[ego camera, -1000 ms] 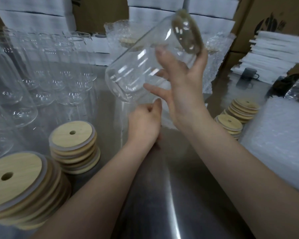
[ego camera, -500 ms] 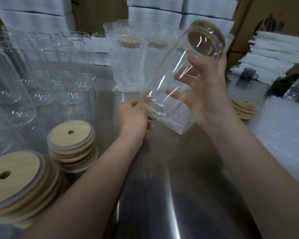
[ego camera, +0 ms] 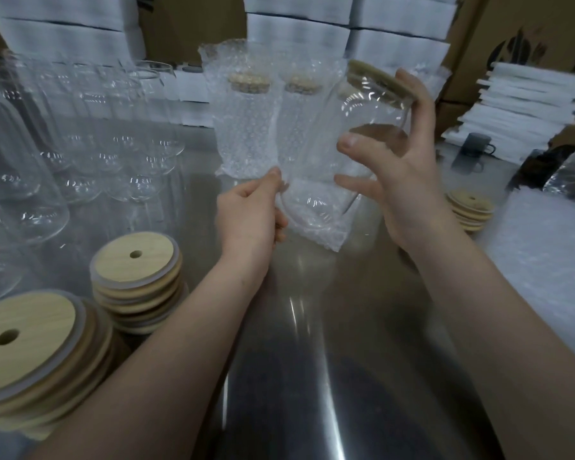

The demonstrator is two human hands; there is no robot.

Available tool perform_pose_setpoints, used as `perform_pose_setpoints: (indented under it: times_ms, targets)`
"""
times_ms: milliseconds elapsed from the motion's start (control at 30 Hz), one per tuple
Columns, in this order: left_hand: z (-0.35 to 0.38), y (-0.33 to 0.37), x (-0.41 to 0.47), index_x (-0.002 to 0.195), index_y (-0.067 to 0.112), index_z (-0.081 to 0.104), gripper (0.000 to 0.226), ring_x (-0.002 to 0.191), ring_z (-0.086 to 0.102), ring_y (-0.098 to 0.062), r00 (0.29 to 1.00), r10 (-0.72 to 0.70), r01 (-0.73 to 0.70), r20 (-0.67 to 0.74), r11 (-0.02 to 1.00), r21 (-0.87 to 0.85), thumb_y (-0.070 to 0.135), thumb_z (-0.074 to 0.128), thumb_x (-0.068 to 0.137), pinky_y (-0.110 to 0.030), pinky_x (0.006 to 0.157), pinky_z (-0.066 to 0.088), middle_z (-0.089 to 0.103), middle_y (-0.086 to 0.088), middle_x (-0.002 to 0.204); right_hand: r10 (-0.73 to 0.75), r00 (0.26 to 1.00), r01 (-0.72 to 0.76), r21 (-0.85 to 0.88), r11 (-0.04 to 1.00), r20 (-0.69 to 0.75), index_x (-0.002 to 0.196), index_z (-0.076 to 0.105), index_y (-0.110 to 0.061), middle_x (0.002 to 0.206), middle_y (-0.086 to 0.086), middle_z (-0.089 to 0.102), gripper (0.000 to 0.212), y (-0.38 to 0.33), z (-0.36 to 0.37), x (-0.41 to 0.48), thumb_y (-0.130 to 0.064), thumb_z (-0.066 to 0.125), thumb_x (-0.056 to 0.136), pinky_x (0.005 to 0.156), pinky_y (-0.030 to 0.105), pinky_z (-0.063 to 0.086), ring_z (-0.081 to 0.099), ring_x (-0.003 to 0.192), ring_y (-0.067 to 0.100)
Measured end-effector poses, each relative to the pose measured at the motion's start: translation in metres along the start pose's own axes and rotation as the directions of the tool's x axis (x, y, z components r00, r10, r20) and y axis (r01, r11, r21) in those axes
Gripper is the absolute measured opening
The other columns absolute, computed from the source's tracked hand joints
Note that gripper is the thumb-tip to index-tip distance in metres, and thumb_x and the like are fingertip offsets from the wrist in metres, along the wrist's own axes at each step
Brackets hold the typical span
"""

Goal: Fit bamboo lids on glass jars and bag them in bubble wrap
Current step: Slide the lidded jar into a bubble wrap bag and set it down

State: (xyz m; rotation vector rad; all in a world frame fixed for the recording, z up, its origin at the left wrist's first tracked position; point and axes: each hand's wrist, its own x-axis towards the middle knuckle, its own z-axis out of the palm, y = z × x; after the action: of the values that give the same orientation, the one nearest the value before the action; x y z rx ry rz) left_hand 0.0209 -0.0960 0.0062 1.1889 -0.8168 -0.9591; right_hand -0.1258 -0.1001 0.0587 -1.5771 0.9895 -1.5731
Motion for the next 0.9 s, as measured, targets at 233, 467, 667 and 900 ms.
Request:
perform_pose_setpoints:
  times_ms: [233,467,667,900]
  targets:
    - [0.002,0.0,0.001,0.071,0.005,0.072,0.038,0.078,0.061,-0.018,0.943,0.309,-0.277,-0.123,0.935,0.222,0.037,0.064,0.09,-0.033,0.083,0.047,0.069,-0.018,0.078,-0.177,0.984,0.174,-0.069,0.982,-0.029,0.139,0.034,-0.023,0.117,0.009,0.051,0.079,0.011,0.005,-0.002,-0.016,0.082,0.076,0.083,0.032,0.058,0.065,0.095,0.007]
    - [0.001,0.003,-0.003,0.075,0.002,0.069,0.052,0.084,0.064,-0.014,0.942,0.329,-0.326,-0.062,0.944,0.06,0.05,0.053,0.088,-0.044,0.087,0.048,0.071,-0.016,0.084,-0.124,0.99,0.123,-0.016,0.992,-0.061,0.132,0.034,-0.039,0.136,0.024,0.043,0.074,0.014,0.01,-0.003,-0.025,0.081,0.075,0.087,0.05,0.057,0.061,0.111,0.032]
    - [0.003,0.004,-0.009,0.108,0.018,0.06,0.032,0.107,0.061,-0.002,0.923,0.383,-0.38,0.041,0.923,-0.068,0.019,0.045,0.079,-0.013,0.087,0.044,0.069,0.006,0.11,-0.053,0.974,0.059,0.02,0.998,-0.219,0.139,0.033,-0.031,0.119,0.013,0.057,0.077,0.017,0.008,-0.002,-0.024,0.081,0.079,0.078,0.054,0.06,0.069,0.095,0.012]
    - [0.009,-0.005,-0.012,0.154,0.016,0.01,0.108,0.148,0.006,-0.013,0.914,0.287,-0.39,0.286,0.814,0.43,0.038,0.061,0.062,-0.024,0.119,0.005,0.007,-0.003,0.162,-0.033,0.945,0.049,0.04,0.998,-0.325,0.138,0.035,-0.03,0.115,0.02,0.061,0.077,0.017,0.006,0.0,-0.031,0.082,0.077,0.071,0.05,0.061,0.067,0.087,0.013]
